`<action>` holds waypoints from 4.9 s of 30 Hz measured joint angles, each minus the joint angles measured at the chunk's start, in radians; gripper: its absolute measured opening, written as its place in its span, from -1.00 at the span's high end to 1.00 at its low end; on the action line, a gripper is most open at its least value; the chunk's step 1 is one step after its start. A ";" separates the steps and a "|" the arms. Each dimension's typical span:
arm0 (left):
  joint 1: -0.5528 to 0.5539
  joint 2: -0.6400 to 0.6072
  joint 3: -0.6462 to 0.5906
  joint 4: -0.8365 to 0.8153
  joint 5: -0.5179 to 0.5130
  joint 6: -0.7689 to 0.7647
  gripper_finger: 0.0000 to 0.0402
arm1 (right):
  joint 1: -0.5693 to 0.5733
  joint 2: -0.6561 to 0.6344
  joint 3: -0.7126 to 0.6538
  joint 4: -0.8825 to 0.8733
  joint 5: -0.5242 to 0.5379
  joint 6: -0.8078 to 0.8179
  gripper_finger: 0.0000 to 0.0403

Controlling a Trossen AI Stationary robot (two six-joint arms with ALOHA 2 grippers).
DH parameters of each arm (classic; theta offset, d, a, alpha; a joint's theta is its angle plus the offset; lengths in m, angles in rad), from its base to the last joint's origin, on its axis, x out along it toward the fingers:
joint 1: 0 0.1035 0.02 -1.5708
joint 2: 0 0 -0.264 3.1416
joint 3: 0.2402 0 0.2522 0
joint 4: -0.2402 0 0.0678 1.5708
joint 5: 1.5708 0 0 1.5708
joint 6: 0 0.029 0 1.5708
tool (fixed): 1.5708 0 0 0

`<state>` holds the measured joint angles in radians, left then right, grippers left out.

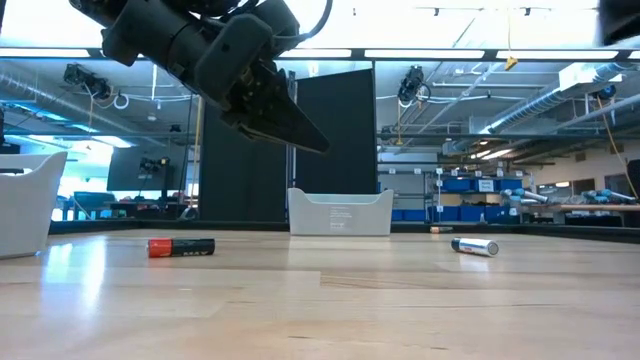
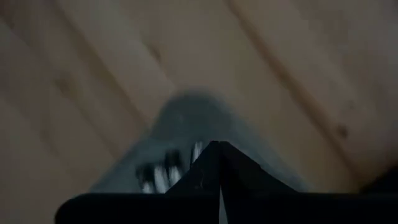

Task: Sort batteries
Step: Put the copper battery into the top gray bin

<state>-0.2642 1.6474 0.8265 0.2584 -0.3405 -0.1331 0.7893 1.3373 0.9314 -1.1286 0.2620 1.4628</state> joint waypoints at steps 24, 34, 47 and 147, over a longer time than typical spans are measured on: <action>-0.013 -0.016 -0.009 0.120 0.118 0.001 0.97 | -0.260 0.035 -0.045 0.167 -0.069 -0.426 0.94; 0.049 -0.019 -0.284 0.920 0.399 0.023 0.97 | -0.260 0.035 -0.045 0.149 0.113 -0.461 0.94; 0.123 -0.017 -0.433 1.064 0.275 0.065 0.97 | -0.573 0.035 -0.045 0.540 0.140 -0.926 0.95; 0.266 -0.017 -0.433 0.925 0.236 0.130 0.97 | -1.560 0.508 0.057 0.916 0.254 -0.730 0.95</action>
<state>0.0013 1.6306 0.3939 1.1839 -0.1042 -0.0036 -0.7704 1.8454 0.9886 -0.2131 0.5161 0.7333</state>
